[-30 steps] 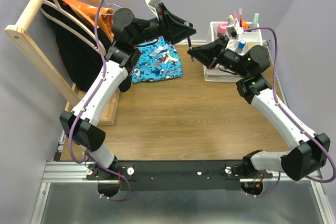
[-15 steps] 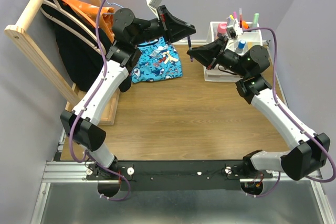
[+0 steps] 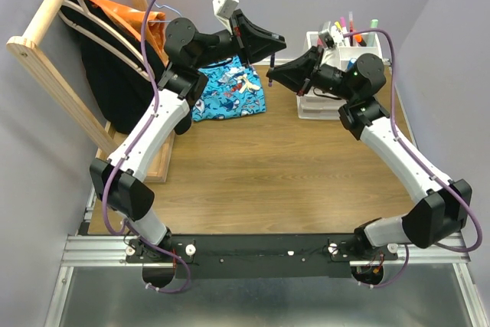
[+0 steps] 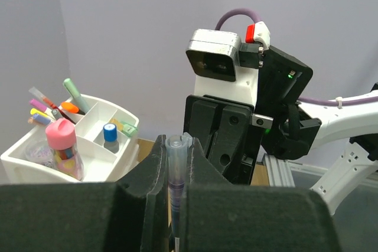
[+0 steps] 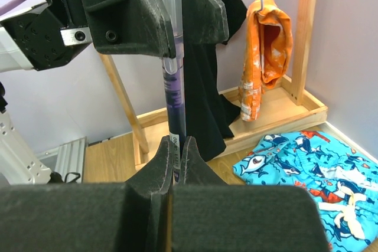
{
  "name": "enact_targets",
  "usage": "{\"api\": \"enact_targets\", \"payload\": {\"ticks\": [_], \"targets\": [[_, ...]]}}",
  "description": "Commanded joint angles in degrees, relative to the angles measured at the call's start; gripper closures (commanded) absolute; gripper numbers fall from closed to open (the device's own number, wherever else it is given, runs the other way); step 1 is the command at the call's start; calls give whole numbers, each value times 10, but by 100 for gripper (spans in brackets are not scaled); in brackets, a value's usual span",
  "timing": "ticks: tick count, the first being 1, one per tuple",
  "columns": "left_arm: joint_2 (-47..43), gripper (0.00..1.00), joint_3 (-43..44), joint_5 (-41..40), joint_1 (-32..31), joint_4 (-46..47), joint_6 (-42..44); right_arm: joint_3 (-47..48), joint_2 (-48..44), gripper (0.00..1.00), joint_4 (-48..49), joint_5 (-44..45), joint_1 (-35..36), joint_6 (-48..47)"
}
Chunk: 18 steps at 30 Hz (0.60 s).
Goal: Sort the stationery into containers
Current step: Close the pen cap on the pen.
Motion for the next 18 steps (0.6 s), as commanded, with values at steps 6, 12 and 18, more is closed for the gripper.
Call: {"api": "enact_targets", "payload": {"ticks": [6,12,18], "targets": [[30,100,-60,95,-35,-123,21,91,-9,99,126,54,-1,6],[16,100,-98,89,-22,-136,26,103,-16,100,135,72,-23,14],[8,100,-116,85,-17,-147,36,132,-10,100,141,83,-64,40]]}}
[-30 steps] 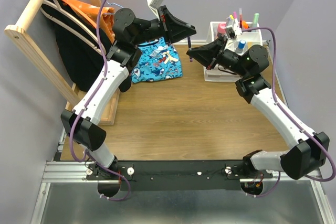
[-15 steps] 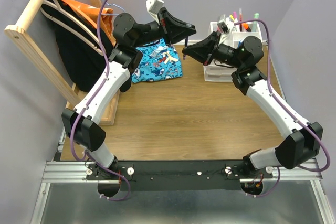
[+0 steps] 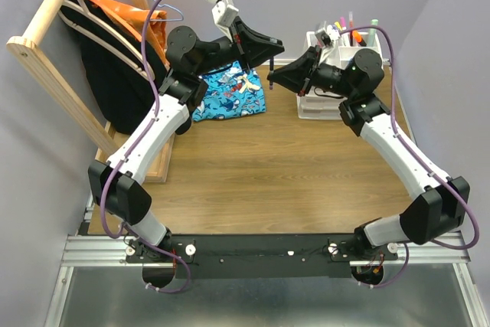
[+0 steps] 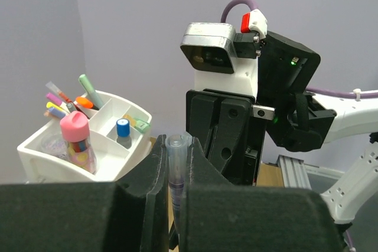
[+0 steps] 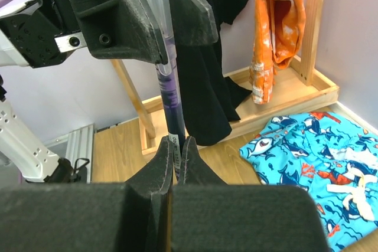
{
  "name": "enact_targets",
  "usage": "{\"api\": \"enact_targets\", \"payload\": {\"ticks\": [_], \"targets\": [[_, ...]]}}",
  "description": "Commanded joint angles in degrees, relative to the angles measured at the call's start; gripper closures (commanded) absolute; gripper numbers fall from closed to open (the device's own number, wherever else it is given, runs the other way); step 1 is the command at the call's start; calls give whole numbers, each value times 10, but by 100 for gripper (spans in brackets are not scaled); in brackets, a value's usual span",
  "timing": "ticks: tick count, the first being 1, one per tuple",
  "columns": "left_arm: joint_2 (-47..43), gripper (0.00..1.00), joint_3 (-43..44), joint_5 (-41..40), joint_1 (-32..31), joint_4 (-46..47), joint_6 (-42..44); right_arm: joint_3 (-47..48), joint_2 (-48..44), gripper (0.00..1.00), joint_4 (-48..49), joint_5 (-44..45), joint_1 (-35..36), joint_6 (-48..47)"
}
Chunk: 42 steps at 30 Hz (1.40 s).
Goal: Sort the stationery into containers
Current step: Close the pen cap on the pen, then place the pen in the storage box.
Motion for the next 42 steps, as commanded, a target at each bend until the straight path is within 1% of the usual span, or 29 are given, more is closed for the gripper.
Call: {"api": "enact_targets", "payload": {"ticks": [1,5,13,15,16,17,18,19,21,22,25,27,28,33,34,36,38,39,40,42], "targets": [[29,100,-56,110,-17,-171,4,116,-24,99,187,116,-46,41],[29,100,-57,111,-18,-169,5,115,-26,100,184,111,-46,44],[22,100,40,99,-23,-204,64,57,-43,100,126,100,-44,41],[17,100,60,93,-23,-234,86,42,-47,99,123,94,-44,36],[15,85,65,89,-23,-240,95,38,-50,99,123,94,-44,37],[10,73,68,80,-23,-243,114,34,-52,99,124,94,-45,38],[6,65,73,75,-23,-252,125,32,-53,99,126,94,-45,40],[5,57,77,74,-23,-259,135,28,-53,99,127,94,-45,43],[0,52,89,71,-23,-286,173,27,-53,99,133,94,-45,45],[-3,45,90,70,-23,-289,185,27,-52,99,134,94,-45,46],[-17,37,93,60,-23,-314,225,33,-47,99,142,95,-45,52],[-24,35,93,47,-22,-331,243,39,-40,100,148,93,-45,54],[-24,32,93,46,-21,-330,248,40,-37,100,150,93,-45,58],[-16,30,117,57,-20,-315,227,46,-24,99,148,102,-46,65],[-15,27,118,54,-20,-310,225,49,-23,99,147,104,-46,66],[-14,27,112,49,-20,-273,199,55,-20,99,142,108,-46,70],[-10,26,120,46,-20,-259,186,64,-18,100,134,112,-46,81],[-3,8,132,45,-20,-254,186,64,-17,99,125,112,-46,85],[-1,1,136,40,-20,-250,185,61,-19,99,122,112,-46,93],[7,1,140,27,-20,-240,188,55,-21,99,119,110,-46,99]]}}
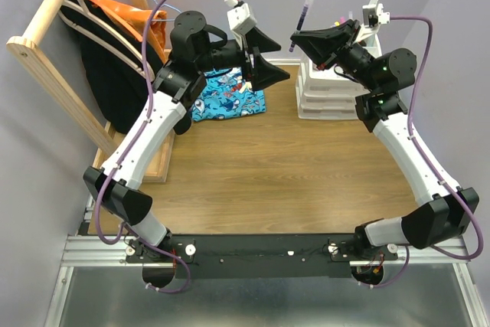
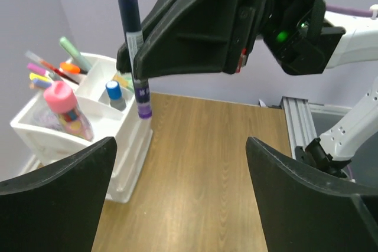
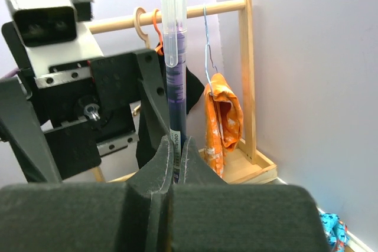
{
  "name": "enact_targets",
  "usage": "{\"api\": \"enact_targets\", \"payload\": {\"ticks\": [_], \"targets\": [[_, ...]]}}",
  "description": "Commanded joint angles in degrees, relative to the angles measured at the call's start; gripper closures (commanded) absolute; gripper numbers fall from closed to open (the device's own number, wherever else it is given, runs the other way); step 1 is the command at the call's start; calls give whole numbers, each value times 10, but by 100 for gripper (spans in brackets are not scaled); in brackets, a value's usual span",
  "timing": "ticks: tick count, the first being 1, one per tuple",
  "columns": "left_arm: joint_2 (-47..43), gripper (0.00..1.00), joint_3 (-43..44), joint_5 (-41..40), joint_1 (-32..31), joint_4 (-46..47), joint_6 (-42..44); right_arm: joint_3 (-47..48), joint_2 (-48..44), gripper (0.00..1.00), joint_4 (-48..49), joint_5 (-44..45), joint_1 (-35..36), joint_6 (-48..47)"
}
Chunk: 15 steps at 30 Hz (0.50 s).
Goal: Sort the stationery into containers
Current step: Place the pen in the storage box.
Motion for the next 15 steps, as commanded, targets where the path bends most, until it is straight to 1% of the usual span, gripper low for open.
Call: {"api": "enact_targets", "payload": {"ticks": [1,3,9,12,13,15], "targets": [[12,1,29,-15,2,48,-14,11,-5,99,-9,15,0,34],[20,1,30,-22,3,62,-22,7,-6,99,-12,17,1,39],[45,1,40,-17,3,64,-34,2,-2,99,-2,17,1,62],[53,1,40,-54,3,58,-59,4,-2,99,2,14,0,64],[55,1,37,-88,3,60,-70,7,-1,99,1,13,0,65],[60,1,40,-86,3,66,-77,6,-1,99,-3,13,1,65]]}}
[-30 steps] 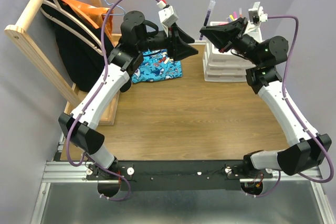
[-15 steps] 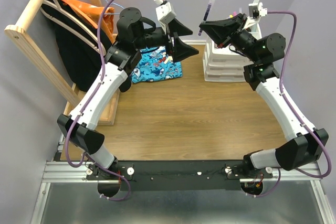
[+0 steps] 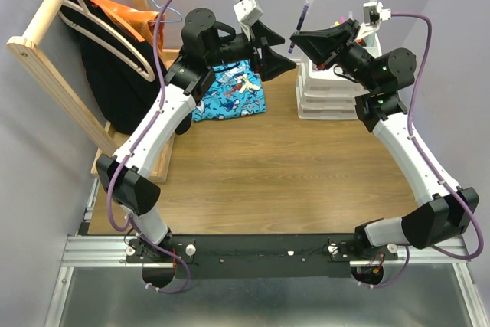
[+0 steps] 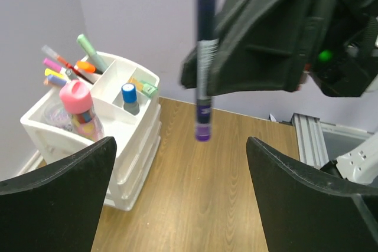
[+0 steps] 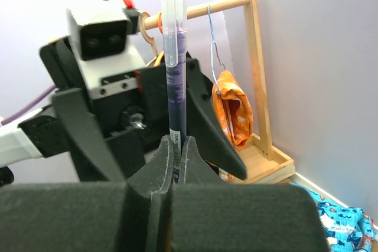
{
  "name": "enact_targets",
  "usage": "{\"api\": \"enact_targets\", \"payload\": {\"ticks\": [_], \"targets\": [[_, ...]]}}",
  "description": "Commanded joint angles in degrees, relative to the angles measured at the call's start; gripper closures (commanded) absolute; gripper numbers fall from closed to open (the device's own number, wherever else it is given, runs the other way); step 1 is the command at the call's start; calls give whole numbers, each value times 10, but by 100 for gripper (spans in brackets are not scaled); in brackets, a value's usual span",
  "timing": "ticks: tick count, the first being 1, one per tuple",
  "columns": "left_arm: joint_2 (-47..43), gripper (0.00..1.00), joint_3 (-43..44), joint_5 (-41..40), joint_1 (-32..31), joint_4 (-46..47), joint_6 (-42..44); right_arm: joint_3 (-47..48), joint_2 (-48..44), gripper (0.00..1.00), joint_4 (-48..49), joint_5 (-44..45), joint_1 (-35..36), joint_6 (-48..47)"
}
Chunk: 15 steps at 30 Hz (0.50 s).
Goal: Sort the stationery into containers
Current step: Place the pen in the storage box.
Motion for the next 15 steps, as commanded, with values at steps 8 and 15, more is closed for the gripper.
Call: {"api": "enact_targets", "payload": {"ticks": [8,15], "targets": [[21,10,23,-21,1,41,-50,-3,3,99,-9,8,1,12],[25,26,32,31,-2,69,-65,3,17,100,-18,15,2,11]]}}
